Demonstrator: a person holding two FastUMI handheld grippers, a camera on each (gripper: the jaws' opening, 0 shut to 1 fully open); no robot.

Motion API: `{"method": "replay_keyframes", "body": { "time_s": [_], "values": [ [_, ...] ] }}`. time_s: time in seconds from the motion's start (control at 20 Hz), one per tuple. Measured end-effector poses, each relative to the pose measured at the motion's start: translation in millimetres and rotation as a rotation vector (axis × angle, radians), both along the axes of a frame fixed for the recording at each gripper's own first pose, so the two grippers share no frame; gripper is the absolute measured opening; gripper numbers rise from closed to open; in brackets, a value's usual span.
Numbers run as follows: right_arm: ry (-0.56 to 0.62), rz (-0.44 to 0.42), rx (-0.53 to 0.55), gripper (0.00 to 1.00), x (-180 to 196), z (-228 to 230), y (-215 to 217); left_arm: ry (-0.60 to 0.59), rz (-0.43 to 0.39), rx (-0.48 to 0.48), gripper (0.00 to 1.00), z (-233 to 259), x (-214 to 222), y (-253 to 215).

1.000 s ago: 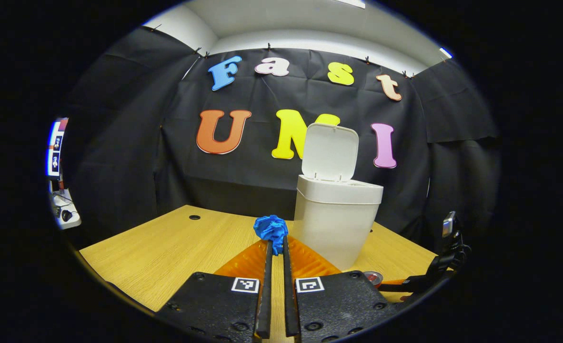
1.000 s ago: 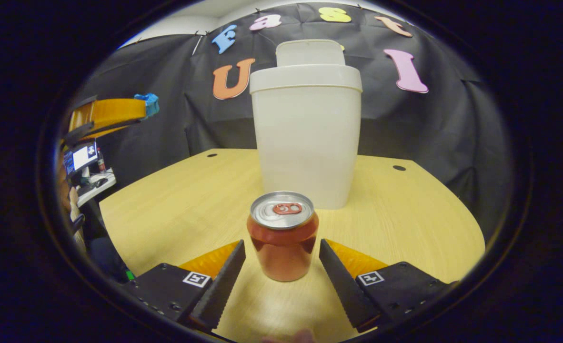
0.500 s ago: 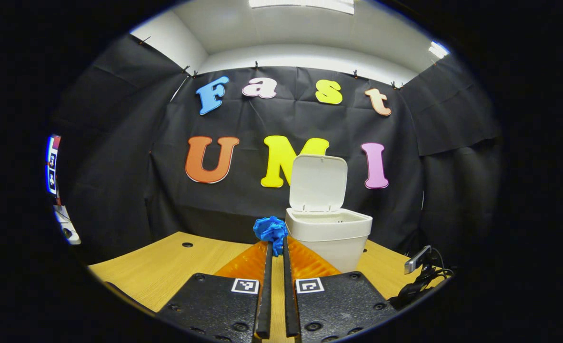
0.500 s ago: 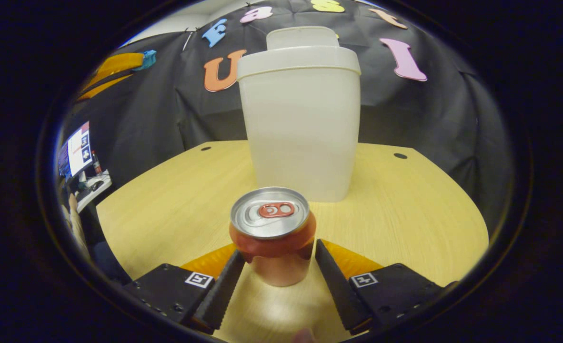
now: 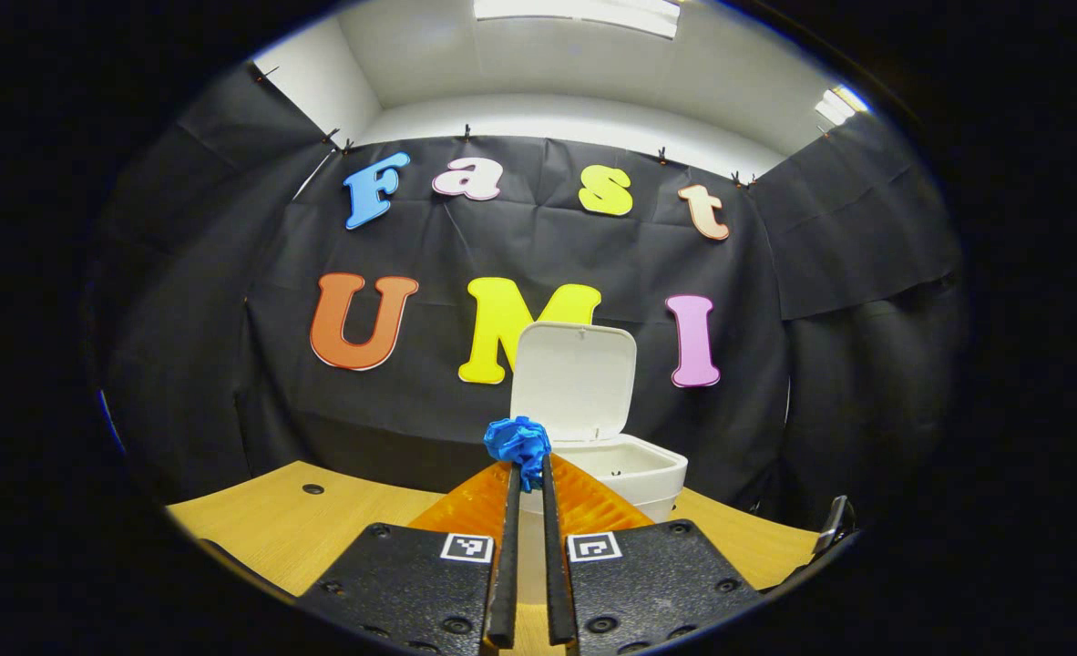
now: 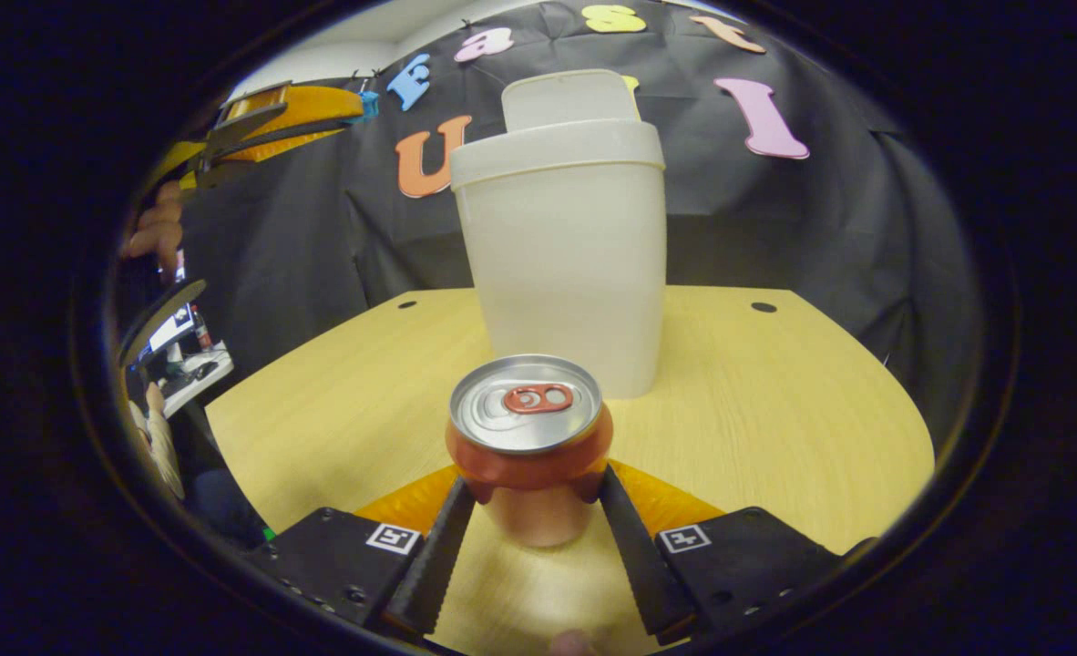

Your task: Press the lid of the desktop garbage bin to open it, pick up the crumpled paper on the desktop and throw it into the bin, then pick up the pop can on the desktop and drop it into the bin, and finally close the garbage bin lid.

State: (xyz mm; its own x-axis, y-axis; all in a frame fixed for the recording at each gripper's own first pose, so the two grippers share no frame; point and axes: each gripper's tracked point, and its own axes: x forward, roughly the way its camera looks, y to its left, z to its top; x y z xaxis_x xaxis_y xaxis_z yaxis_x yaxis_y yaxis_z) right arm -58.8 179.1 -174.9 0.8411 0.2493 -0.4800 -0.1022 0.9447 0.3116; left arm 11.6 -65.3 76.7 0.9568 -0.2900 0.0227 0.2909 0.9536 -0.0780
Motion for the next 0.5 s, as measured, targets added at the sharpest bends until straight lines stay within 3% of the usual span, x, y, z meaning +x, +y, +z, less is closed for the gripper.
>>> {"method": "replay_keyframes", "body": {
  "time_s": [0.5],
  "values": [
    [-0.068, -0.07, 0.023, 0.8, -10.4, 23.0, -48.1, -0.013, -0.106, 0.0, 0.23, -1.4, 52.5, -58.3]
  ]
}}
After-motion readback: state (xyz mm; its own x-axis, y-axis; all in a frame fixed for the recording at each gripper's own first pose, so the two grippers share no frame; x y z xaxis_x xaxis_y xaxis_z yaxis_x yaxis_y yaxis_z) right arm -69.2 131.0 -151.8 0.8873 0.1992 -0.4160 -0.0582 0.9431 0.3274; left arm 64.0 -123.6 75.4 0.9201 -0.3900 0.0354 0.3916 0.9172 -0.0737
